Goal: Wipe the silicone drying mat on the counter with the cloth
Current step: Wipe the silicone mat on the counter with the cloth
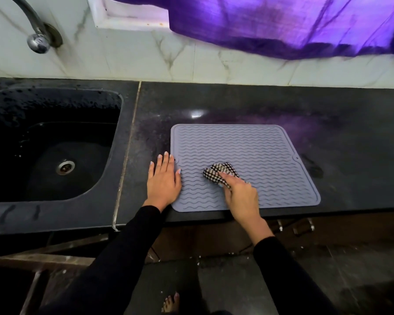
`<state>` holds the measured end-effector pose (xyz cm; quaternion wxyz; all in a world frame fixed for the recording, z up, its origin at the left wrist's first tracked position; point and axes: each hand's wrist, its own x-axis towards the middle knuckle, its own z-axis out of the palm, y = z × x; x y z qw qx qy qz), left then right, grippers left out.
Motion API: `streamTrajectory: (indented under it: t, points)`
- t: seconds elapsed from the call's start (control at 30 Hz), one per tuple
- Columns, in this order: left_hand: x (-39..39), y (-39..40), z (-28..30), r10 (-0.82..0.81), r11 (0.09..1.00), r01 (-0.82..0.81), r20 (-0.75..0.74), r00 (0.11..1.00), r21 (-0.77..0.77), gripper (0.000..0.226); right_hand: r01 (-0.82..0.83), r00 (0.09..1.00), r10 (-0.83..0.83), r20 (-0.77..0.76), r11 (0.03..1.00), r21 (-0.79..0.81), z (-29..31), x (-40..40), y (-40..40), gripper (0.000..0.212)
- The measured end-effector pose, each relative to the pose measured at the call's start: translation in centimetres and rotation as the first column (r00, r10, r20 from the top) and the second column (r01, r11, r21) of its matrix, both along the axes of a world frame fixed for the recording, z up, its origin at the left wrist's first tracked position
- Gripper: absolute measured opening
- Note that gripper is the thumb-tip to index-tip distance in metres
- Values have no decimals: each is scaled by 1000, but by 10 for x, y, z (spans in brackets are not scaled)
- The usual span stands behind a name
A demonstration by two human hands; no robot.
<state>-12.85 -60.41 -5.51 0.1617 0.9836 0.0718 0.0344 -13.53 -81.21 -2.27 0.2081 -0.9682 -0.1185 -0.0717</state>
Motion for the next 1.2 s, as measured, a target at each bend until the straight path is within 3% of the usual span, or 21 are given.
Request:
streamTrajectory:
  t: [0.07, 0.1, 0.17, 0.2, 0.23, 0.27, 0.33, 0.37, 0.43, 0.5, 0.57, 0.7, 0.8, 0.83, 0.9, 0.97, 1.0, 1.1, 1.2]
  points:
    - [-5, 0, 1, -4, 1000, 5, -15, 1000, 15, 69, 108, 984, -92, -155, 989, 98, 13, 16, -8, 31]
    - [-6, -1, 1, -10, 1000, 10, -24, 1000, 19, 70, 212, 952, -134, -276, 938, 274, 17, 29, -13, 29]
    - [-10, -2, 1, -10, 1000, 10, -19, 1000, 24, 77, 492, 825, -83, -559, 591, 639, 36, 49, -19, 26]
    - [-12, -3, 1, -7, 1000, 7, -16, 1000, 24, 81, 569, 793, -47, -608, 415, 710, 41, 54, -21, 21]
    - [-13, -4, 2, -3, 1000, 3, -13, 1000, 26, 82, 576, 802, -59, -594, 337, 744, 44, 57, -22, 20]
    - [-13, -5, 1, 1, 1000, 0, -10, 1000, 29, 79, 534, 836, -106, -538, 376, 757, 48, 56, -18, 21]
    - [-14, -6, 0, 7, 999, -7, -11, 1000, 38, 67, 307, 947, -146, -286, 677, 670, 51, 44, -5, 27]
    - [-14, -7, 0, 8, 999, -8, -7, 1000, 36, 64, 176, 979, -88, -184, 822, 541, 48, 35, 5, 33]
    - [-14, -7, 0, 8, 999, -8, 10, 1000, 38, 63, -91, 988, 114, -105, 976, 199, 33, 18, 27, 45]
    - [-15, -6, -1, 8, 998, -9, 19, 1000, 57, 70, -290, 956, 277, -92, 936, -200, 18, 8, 43, 53]
    - [-15, -5, 0, 7, 998, -8, 15, 1000, 70, 77, -311, 950, 301, -83, 886, -344, 10, 11, 44, 52]
    - [-15, -5, 1, 7, 999, -7, 4, 1000, 54, 78, -283, 959, 271, -86, 881, -378, 12, 15, 27, 48]
    - [-16, -4, 1, 0, 998, -1, 11, 1000, 55, 77, -160, 982, 116, -150, 929, -334, 26, 24, 11, 50]
    - [-17, -5, 2, -4, 998, 3, 9, 1000, 58, 78, -69, 984, 21, -176, 960, -271, 32, 31, 6, 50]
    - [-17, -7, 3, -8, 998, 7, 5, 1000, 62, 78, 204, 942, -185, -278, 978, 41, 45, 47, -5, 47]
    - [-17, -8, 3, -8, 998, 8, 0, 1000, 65, 75, 417, 885, -301, -355, 852, 316, 52, 57, -13, 47]
    - [-17, -8, 3, -7, 998, 8, -5, 1000, 67, 71, 447, 879, -327, -346, 817, 364, 53, 57, -14, 48]
    - [-15, -8, 1, -5, 997, 6, -17, 1000, 75, 63, 306, 947, -261, -189, 913, 270, 49, 38, 6, 50]
    - [-13, -8, 0, -4, 997, 5, -10, 1000, 77, 64, 32, 993, -25, -118, 998, 58, 23, 15, 31, 54]
